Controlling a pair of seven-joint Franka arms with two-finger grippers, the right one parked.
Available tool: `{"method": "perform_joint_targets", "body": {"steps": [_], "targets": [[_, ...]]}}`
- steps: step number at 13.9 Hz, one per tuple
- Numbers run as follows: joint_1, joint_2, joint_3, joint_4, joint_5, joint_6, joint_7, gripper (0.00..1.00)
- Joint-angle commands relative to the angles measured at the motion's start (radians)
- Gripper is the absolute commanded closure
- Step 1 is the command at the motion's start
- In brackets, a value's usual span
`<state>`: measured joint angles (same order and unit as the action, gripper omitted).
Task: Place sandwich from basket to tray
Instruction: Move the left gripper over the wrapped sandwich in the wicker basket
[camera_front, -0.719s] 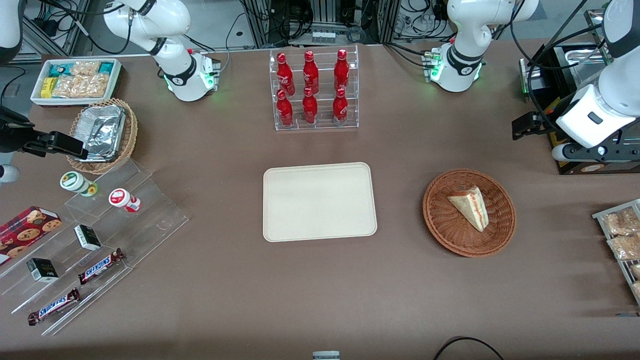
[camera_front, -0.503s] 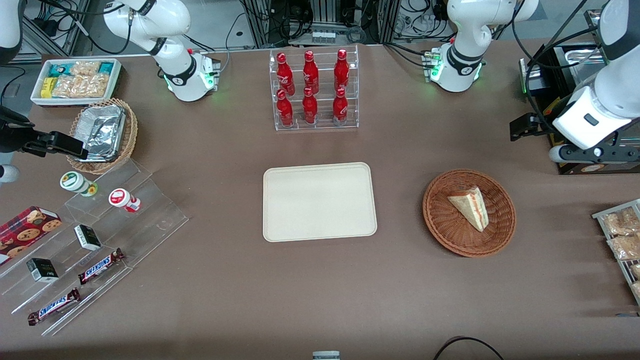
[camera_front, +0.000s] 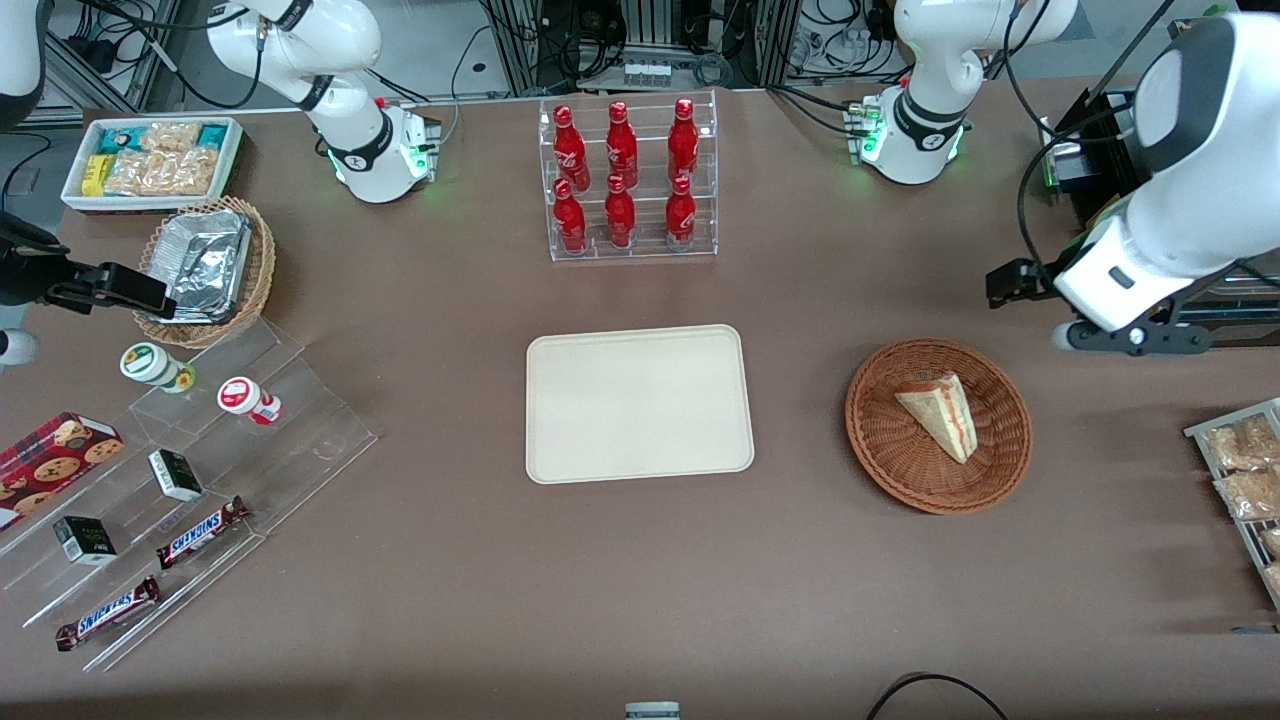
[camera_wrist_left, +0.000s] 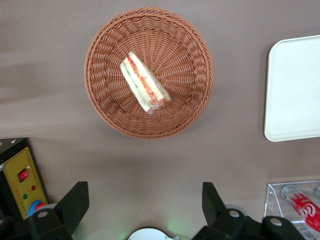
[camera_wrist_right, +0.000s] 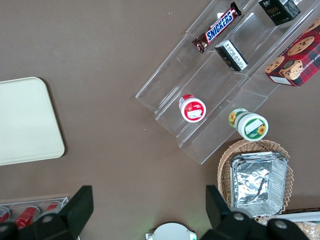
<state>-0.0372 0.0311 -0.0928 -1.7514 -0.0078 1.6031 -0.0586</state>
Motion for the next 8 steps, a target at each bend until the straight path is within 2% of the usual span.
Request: {"method": "perform_joint_targets", "body": {"steps": [1,8], "targets": [[-0.003,-0.03,-0.001,-0.111,0.005,0.102,-0.009,0.0],[-0.003,-0.02,-0.001,-0.325,0.006,0.417,-0.009,0.0]]}}
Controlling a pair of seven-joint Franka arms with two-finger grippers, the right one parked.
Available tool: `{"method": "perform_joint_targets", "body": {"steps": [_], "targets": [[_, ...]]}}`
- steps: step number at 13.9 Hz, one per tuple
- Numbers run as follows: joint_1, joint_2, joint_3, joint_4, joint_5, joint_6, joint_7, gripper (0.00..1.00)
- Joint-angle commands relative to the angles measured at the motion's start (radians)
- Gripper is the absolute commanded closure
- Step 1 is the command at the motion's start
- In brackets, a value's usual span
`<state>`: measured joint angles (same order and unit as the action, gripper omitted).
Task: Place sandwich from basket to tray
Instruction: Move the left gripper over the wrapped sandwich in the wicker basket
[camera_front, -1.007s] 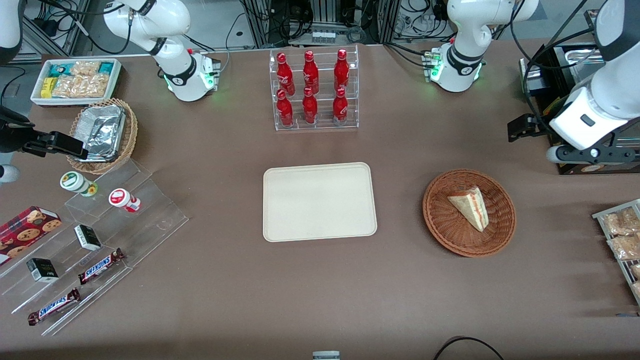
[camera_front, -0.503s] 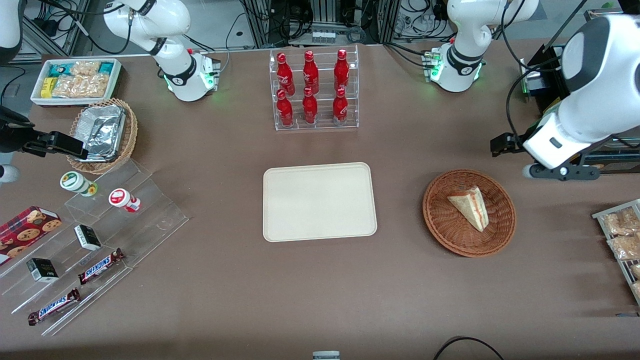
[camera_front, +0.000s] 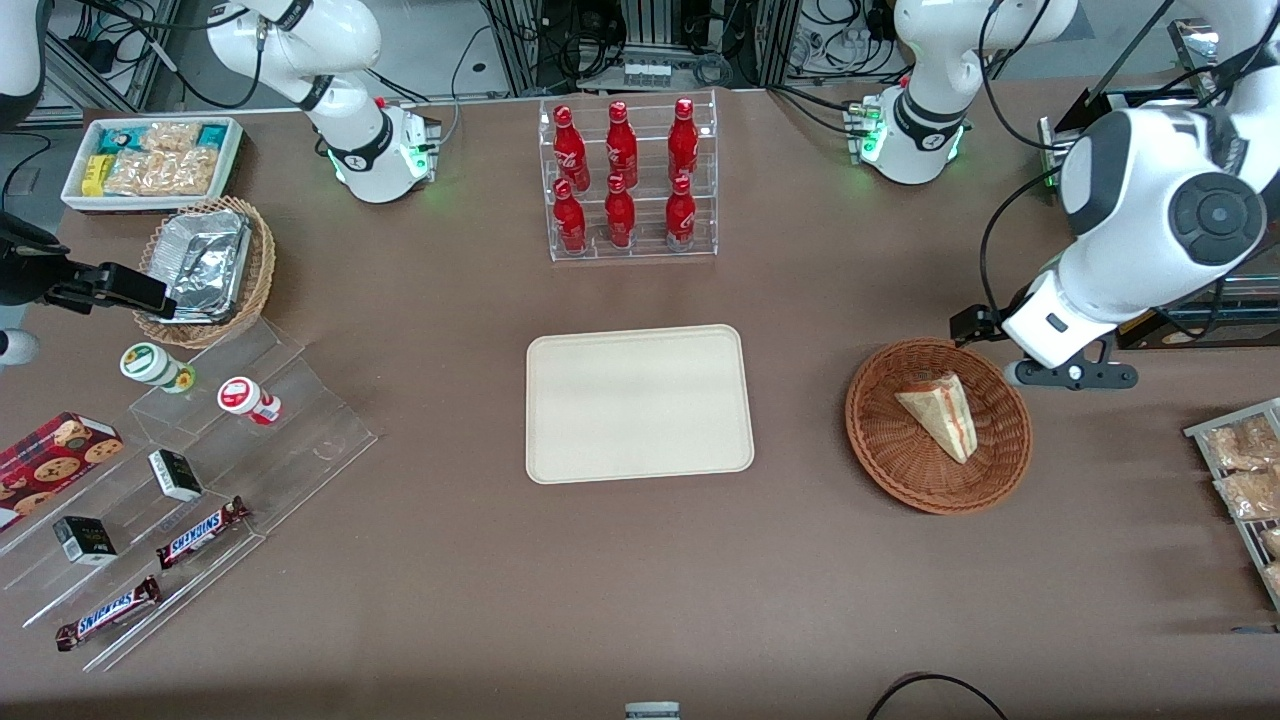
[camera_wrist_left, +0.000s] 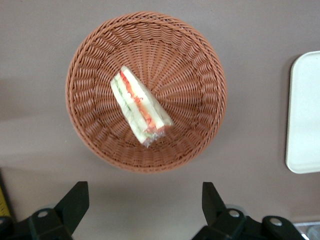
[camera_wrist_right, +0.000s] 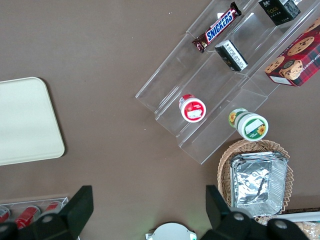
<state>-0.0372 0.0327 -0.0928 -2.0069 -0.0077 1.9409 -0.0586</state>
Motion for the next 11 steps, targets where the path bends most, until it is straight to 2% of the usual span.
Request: {"method": "perform_joint_targets", "body": {"steps": [1,5,8,11], "targets": [[-0.003,-0.017,-0.001,-0.094,0.006,0.122,-0.009,0.0],[-0.003,0.002,-0.001,-0.168,0.006,0.249,-0.013,0.0],[0.0,0.015,0.001,-0.182,0.006,0.277,-0.02,0.0],[0.002,0.033,0.002,-0.191,0.006,0.309,-0.151,0.0]]}}
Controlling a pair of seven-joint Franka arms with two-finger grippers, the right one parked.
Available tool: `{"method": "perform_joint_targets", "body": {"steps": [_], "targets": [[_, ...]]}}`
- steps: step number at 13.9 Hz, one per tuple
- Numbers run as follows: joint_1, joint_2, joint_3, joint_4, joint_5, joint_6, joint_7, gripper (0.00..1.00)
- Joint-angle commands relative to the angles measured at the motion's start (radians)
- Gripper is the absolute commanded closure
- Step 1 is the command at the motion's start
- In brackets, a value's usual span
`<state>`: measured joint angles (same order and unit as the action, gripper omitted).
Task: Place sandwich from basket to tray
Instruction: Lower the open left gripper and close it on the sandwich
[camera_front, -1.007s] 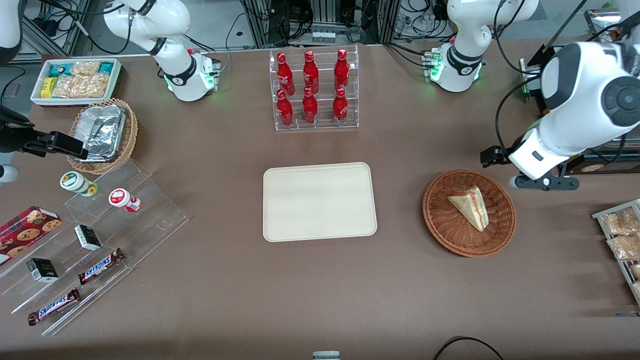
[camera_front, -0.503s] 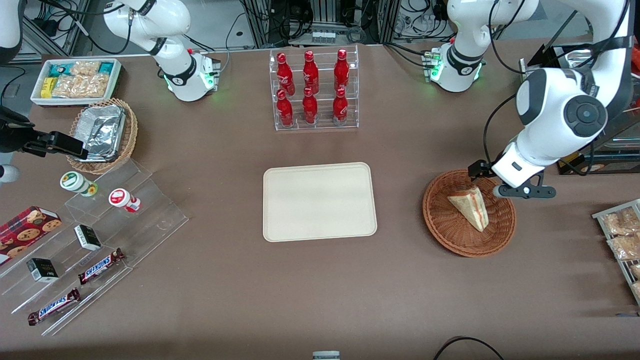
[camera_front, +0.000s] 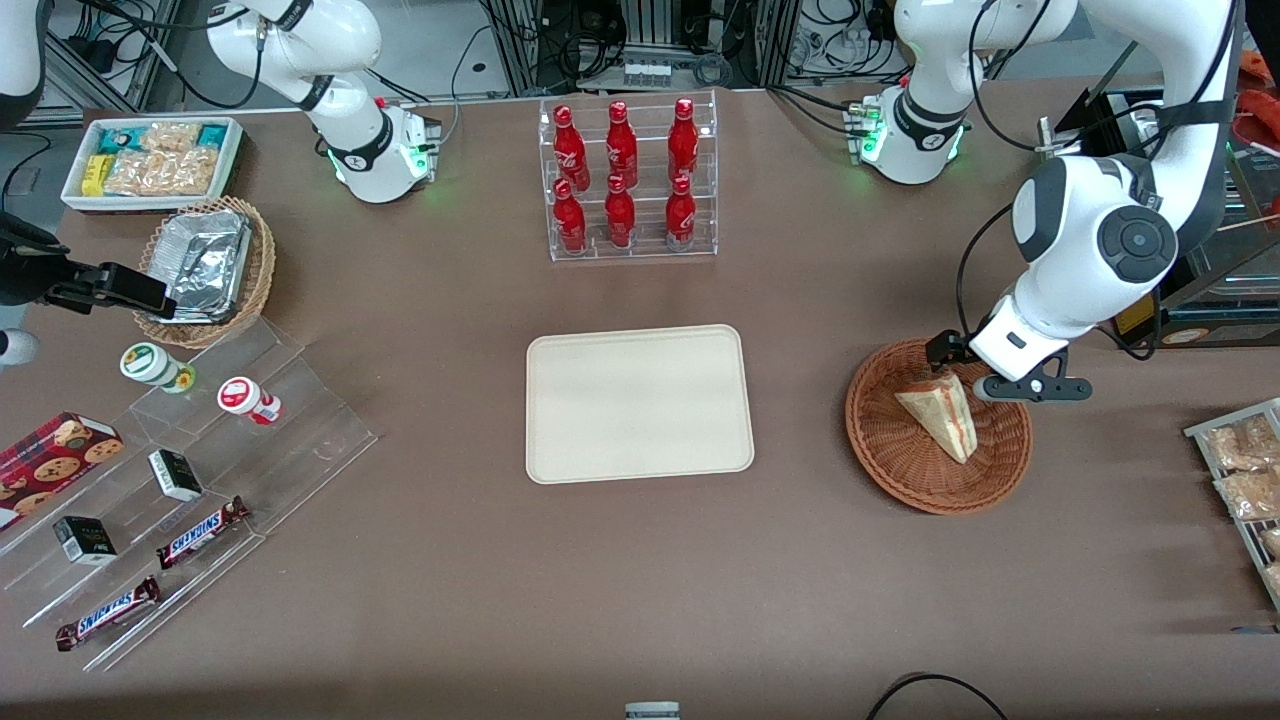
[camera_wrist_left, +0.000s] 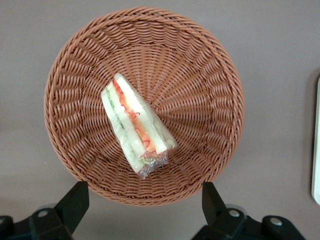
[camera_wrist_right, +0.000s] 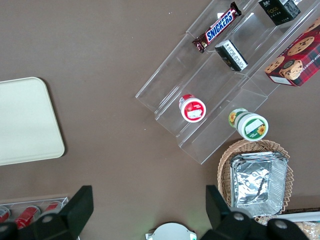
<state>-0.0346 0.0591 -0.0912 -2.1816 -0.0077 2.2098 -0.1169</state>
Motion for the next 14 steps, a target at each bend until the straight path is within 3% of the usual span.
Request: {"method": "perform_joint_targets", "body": {"steps": [1,4,10,14], "targets": [[-0.004,0.018,-0.001,-0.021,0.006,0.054,-0.149,0.0],[-0.004,0.025,-0.001,-0.032,0.006,0.079,-0.251,0.0],[-0.004,0.042,-0.001,-0.141,0.006,0.306,-0.659,0.0],[-0.004,0.064,-0.001,-0.139,0.006,0.307,-0.666,0.0]]}}
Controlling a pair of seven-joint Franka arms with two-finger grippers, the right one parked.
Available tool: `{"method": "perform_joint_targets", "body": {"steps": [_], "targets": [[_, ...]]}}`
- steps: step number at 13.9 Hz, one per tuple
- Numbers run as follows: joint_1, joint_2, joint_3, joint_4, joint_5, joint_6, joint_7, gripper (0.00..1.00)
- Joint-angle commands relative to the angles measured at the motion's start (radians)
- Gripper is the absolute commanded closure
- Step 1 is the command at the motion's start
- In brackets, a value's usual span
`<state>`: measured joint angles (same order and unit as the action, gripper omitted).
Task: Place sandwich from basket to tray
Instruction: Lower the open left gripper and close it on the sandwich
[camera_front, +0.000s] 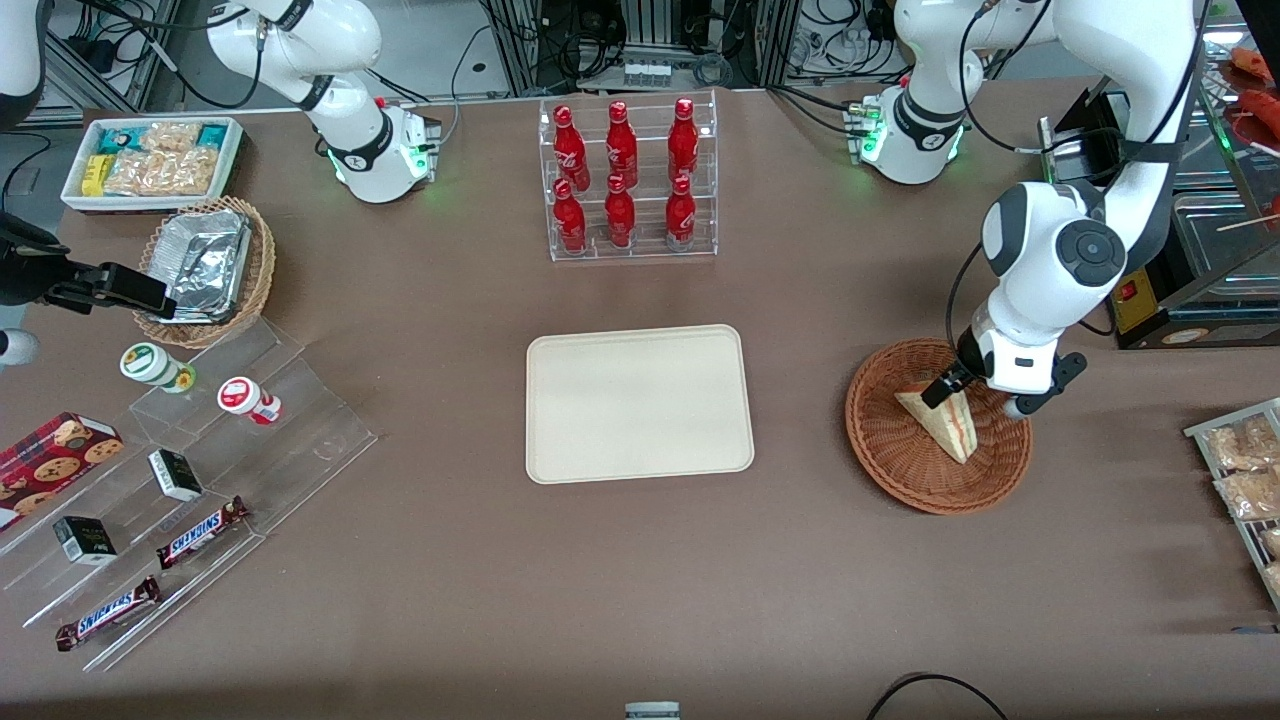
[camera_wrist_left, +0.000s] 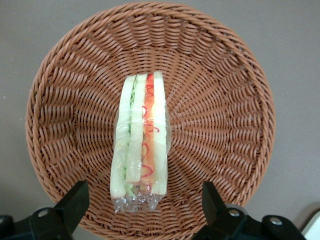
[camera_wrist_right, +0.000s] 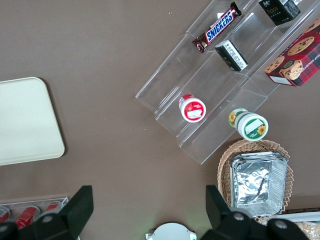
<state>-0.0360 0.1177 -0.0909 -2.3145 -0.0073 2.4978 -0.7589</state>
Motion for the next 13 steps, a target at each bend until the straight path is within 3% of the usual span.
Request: {"method": "perform_joint_targets", "body": {"steps": [1,4,10,11,13], "targets": [[-0.002,0.014,-0.001,-0.005,0.009,0.019,-0.019,0.0],[-0.002,0.045,-0.001,0.0,0.071,0.021,-0.019,0.0],[0.002,0.1,0.0,0.001,0.081,0.085,-0.022,0.0],[0.002,0.106,0.0,0.001,0.079,0.088,-0.023,0.13],[0.002,0.106,0.0,0.003,0.079,0.085,-0.023,0.84]]}}
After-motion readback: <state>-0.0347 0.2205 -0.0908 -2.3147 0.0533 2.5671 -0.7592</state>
